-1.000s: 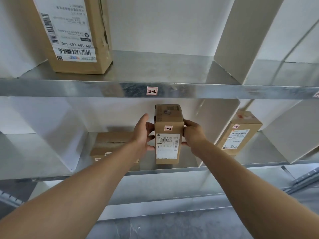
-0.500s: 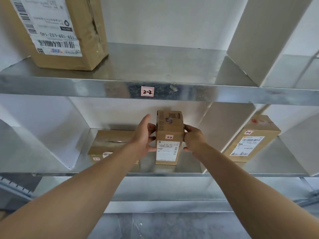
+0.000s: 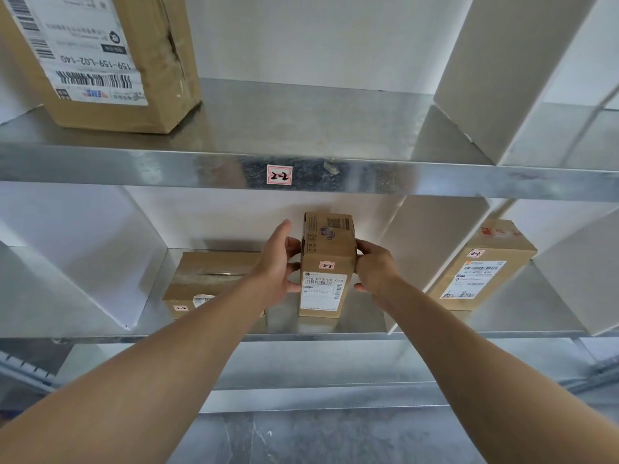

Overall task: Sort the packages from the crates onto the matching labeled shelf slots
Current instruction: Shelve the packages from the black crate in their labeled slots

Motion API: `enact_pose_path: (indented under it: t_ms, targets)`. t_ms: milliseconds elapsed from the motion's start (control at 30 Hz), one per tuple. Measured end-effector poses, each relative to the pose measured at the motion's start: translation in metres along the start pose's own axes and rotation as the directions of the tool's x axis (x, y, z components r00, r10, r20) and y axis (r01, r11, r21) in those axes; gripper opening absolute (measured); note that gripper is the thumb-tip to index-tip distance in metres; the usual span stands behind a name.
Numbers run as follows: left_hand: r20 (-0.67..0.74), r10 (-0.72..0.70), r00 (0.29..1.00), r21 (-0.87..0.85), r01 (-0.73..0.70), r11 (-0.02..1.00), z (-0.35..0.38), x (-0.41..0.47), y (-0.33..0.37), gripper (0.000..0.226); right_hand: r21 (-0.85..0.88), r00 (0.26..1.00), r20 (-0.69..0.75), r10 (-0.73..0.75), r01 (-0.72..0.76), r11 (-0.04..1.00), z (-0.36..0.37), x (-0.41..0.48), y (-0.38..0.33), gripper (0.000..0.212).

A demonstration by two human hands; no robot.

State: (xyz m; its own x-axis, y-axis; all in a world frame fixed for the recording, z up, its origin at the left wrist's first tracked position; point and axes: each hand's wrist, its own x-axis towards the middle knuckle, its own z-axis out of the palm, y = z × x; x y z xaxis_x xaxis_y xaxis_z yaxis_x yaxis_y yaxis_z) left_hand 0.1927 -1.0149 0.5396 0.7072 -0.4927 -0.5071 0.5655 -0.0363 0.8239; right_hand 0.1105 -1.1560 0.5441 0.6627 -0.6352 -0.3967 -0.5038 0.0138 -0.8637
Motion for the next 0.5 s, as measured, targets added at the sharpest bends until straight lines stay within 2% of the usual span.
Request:
enact_pose_path:
  t_ms: [367,500]
  targets:
    - [-0.007,0.012,1.0,0.012,-0.012,1.0,-0.0054,0.0059,-0.0002,0.071,-0.006,1.0,-0.006,-0.008,0.008,1.0,-0.0006,-0.0026,-0.0033,0.065]
    - [-0.002,0.021,1.0,0.008,-0.021,1.0,-0.0077,0.0057,0.0015,0.059,-0.002,0.999,-0.02,-0.026,0.026,1.0,-0.002,-0.001,-0.003,0.064]
